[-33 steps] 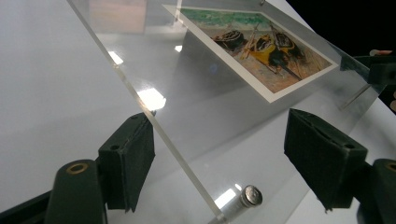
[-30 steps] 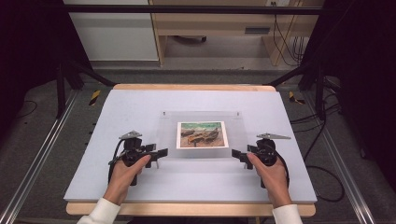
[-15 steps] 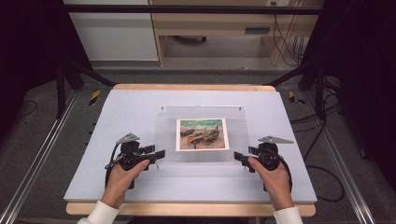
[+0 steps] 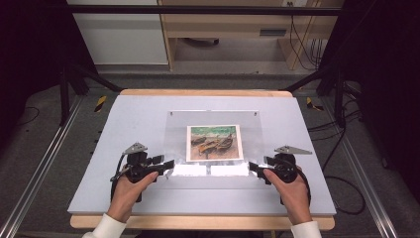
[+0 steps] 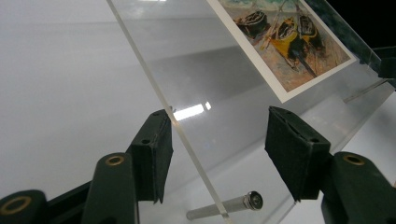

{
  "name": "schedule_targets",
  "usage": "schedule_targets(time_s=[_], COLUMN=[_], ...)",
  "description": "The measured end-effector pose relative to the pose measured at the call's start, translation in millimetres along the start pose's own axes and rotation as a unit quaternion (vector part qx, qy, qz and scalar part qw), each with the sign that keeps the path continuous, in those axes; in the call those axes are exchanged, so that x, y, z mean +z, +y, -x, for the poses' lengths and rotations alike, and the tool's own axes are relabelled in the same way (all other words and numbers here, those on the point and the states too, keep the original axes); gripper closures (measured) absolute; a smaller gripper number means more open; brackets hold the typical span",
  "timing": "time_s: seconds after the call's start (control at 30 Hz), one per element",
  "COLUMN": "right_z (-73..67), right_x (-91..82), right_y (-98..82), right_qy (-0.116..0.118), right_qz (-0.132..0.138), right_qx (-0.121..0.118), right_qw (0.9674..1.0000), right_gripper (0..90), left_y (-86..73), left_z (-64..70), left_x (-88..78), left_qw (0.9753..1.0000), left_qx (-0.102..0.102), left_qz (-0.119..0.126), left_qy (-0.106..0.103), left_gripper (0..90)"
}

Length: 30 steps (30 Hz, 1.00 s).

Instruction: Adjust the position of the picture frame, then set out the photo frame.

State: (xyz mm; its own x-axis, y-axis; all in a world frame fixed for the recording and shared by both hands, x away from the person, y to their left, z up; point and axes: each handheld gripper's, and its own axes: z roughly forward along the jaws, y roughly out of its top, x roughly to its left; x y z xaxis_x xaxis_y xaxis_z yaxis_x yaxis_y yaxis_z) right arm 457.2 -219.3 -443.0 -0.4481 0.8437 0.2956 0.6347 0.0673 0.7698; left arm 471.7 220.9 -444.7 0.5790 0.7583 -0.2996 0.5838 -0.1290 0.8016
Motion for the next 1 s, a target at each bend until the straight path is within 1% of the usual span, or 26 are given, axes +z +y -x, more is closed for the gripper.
schedule_targets(time_s=[0.07,0.17,0.27,0.33,0.47,0.57,0.73,0.77,0.97,1.0], right_z=[0.7,0.2,0.1,-0.1,-2.4,-4.3,-6.6,-7.3,-9.3,-10.1], right_x=[-3.1,-2.8,-2.3,-2.7,-4.7,-8.9,-12.4,-13.1,-16.5,-17.3], right_y=[-2.6,-2.5,-1.6,-2.0,-3.2,-6.1,-8.5,-9.1,-12.3,-12.9], right_qy=[0.002,0.002,0.002,0.001,-0.002,-0.006,-0.011,-0.013,-0.018,-0.019], right_qz=[0.004,0.004,0.004,0.003,0.003,0.008,0.009,0.009,0.014,0.014], right_qx=[-0.003,-0.004,-0.005,-0.007,-0.011,-0.017,-0.027,-0.029,-0.039,-0.037], right_qw=[1.0000,1.0000,1.0000,1.0000,0.9999,0.9998,0.9995,0.9995,0.9990,0.9991], right_gripper=[29.9,29.9,29.9,30.0,30.7,33.6,35.3,35.5,37.9,38.3], left_y=[0.5,0.0,-0.3,-0.4,-0.7,-2.4,-3.8,-4.2,-6.8,-7.1], left_z=[1.3,1.3,0.0,0.1,3.1,6.2,9.1,10.0,12.9,13.6], left_x=[-0.3,-1.0,-1.7,-2.1,-4.1,-8.2,-10.8,-11.4,-14.9,-15.4], left_qw=[1.0000,1.0000,1.0000,1.0000,0.9999,0.9998,0.9997,0.9997,0.9995,0.9995], left_qx=[0.004,0.003,0.000,0.001,0.009,0.015,0.020,0.018,0.023,0.023], left_qz=[-0.003,-0.001,0.000,-0.001,-0.003,0.000,0.001,0.001,0.004,0.004], left_qy=[0.001,0.003,0.000,-0.001,0.005,0.011,0.016,0.016,0.019,0.020], left_gripper=[41.4,41.5,42.4,42.9,42.9,45.5,47.1,47.4,49.7,50.0])
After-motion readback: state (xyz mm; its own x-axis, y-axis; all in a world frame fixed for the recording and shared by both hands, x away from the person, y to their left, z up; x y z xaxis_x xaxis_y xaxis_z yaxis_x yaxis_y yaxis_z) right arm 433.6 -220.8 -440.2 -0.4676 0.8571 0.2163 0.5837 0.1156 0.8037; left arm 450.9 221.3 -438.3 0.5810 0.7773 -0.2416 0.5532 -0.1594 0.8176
